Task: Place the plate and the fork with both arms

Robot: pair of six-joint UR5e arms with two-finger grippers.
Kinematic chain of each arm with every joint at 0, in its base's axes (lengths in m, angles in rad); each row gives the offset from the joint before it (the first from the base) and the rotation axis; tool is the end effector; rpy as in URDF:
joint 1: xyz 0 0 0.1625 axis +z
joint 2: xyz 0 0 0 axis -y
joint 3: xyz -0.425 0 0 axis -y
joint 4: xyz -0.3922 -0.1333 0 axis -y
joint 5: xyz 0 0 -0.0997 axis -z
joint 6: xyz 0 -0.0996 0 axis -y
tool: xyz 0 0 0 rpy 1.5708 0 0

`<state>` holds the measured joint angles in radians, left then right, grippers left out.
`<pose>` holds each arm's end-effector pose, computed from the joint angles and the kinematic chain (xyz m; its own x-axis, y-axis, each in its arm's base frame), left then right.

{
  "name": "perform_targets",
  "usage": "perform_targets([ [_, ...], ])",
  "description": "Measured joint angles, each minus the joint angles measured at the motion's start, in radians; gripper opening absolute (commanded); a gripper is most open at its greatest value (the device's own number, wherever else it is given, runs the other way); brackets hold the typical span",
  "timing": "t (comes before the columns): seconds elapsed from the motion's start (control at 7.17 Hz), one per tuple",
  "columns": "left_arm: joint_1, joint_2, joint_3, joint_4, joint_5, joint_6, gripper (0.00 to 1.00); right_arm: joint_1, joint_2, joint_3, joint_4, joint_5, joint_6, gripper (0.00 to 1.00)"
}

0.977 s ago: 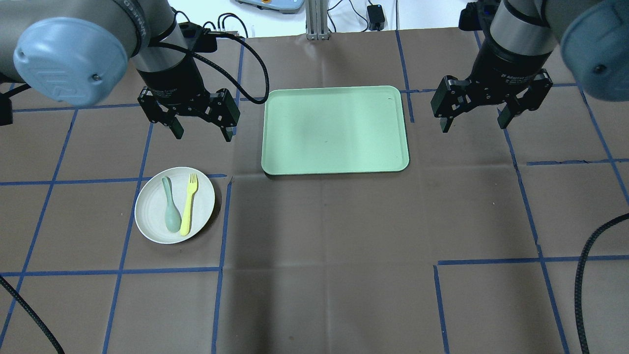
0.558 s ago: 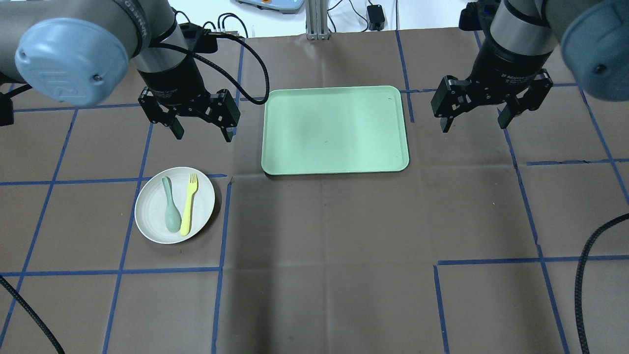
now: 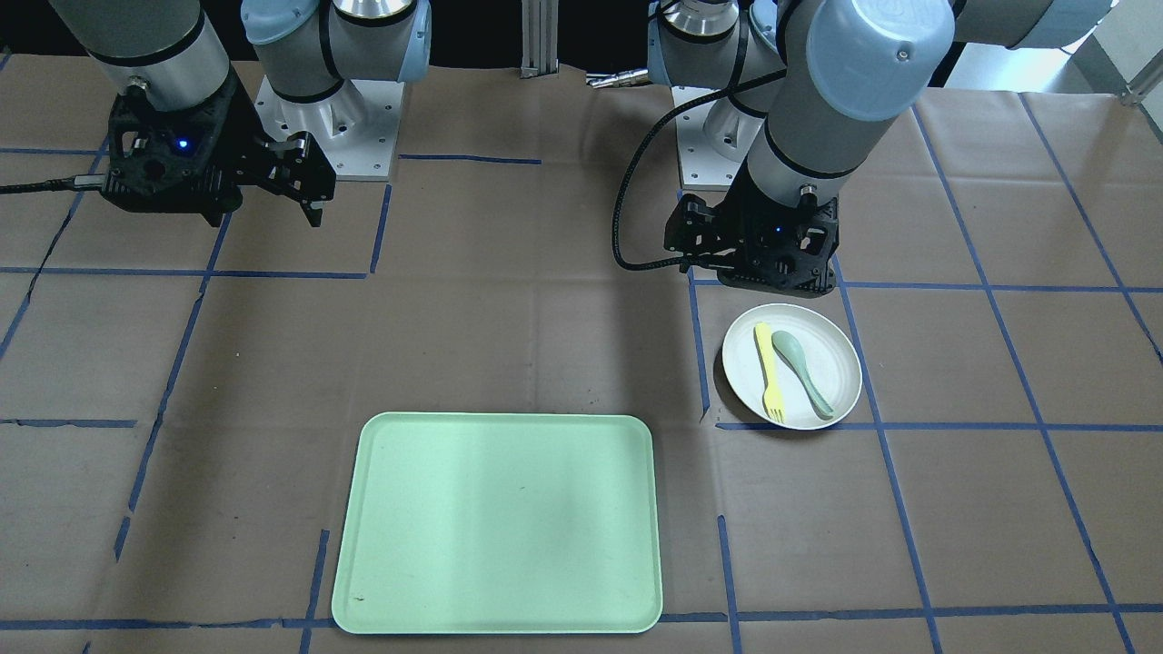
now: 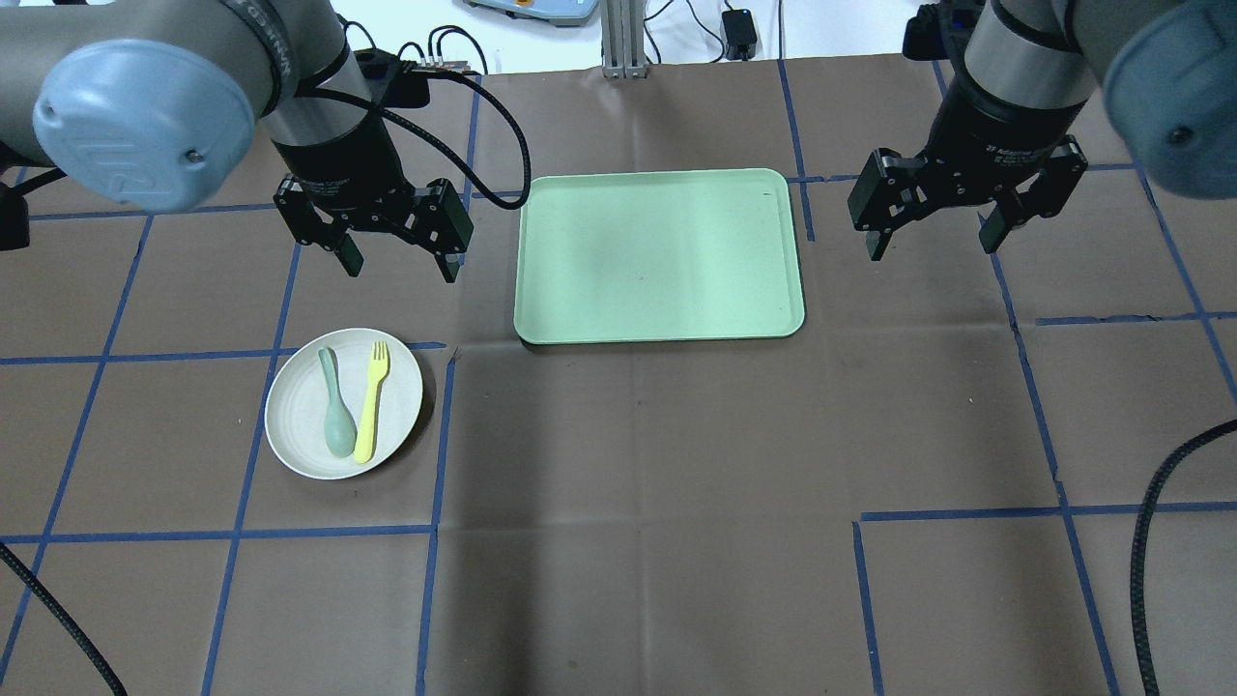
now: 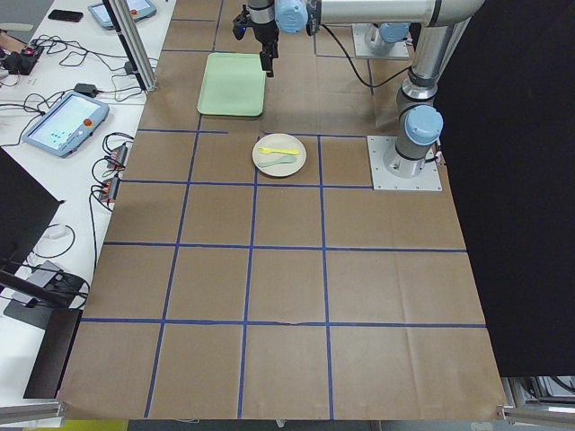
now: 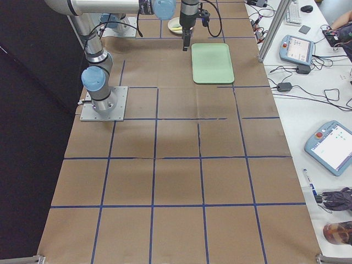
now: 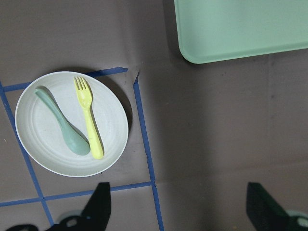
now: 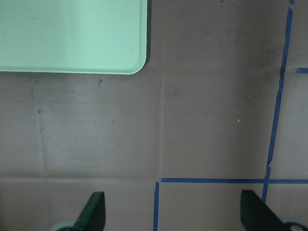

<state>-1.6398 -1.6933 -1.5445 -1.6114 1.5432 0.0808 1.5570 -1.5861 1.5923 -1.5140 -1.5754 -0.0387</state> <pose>-0.1721 -0.5169 0.4344 -0.9887 0.1447 0.0383 0.1486 0.9798 0.1337 0.1262 -0.4807 0.4793 -0.9997 -0.0251 0.0022 -0.0249 0.9977 0.0631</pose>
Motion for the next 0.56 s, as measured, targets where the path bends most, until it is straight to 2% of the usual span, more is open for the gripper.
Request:
perform_targets([
  [0.56,0.001,-0.013,-0.001,0.012,0.0,0.002,1.0,0.0,0.0,0.0,0.0,0.0,0.0,1.0],
])
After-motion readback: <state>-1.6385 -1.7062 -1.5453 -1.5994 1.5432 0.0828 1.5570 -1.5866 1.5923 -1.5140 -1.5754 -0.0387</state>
